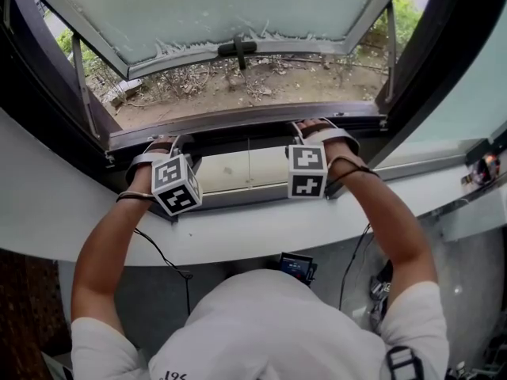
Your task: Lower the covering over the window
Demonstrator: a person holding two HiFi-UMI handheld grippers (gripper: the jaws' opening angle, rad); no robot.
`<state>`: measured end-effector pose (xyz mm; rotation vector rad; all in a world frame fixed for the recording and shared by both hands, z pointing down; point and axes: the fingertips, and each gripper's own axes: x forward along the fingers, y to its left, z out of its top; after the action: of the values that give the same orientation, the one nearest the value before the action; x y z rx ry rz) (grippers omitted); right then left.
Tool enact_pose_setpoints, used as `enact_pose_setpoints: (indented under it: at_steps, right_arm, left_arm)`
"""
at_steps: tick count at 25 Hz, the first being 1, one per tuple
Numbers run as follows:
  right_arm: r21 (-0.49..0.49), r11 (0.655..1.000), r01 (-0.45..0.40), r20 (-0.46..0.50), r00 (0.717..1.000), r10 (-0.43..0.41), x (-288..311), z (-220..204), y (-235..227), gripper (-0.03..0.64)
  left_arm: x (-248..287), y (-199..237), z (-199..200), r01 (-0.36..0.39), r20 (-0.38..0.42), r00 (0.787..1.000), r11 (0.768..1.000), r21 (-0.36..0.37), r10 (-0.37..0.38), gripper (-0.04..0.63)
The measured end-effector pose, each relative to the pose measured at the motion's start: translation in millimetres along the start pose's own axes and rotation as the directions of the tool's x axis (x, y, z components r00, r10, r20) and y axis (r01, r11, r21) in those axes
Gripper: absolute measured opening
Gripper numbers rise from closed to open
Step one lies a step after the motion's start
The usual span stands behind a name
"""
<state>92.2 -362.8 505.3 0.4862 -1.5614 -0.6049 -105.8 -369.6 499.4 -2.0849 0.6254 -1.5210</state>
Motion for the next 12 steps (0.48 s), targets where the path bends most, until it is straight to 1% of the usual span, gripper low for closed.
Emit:
enact_pose_setpoints:
  at_steps: [5, 12]
  right_arm:
    - [-0.004, 1.000, 0.008, 0.004, 1.000, -0.008, 0.0, -0.2, 2.5, 0.224]
    - [0.000, 1.000, 0.017, 0.006, 1.000, -0.017, -0.3, -0.2, 3.3, 0.229]
  left_arm:
    - [-0.4, -0.2, 0.1, -0.030, 0.015, 0.999, 1.000, 0.004, 0.030, 0.121]
    - [-5.3, 1.8, -0.8, -0.046, 0.036, 0.998, 0.999, -0.021, 0.046, 0.121]
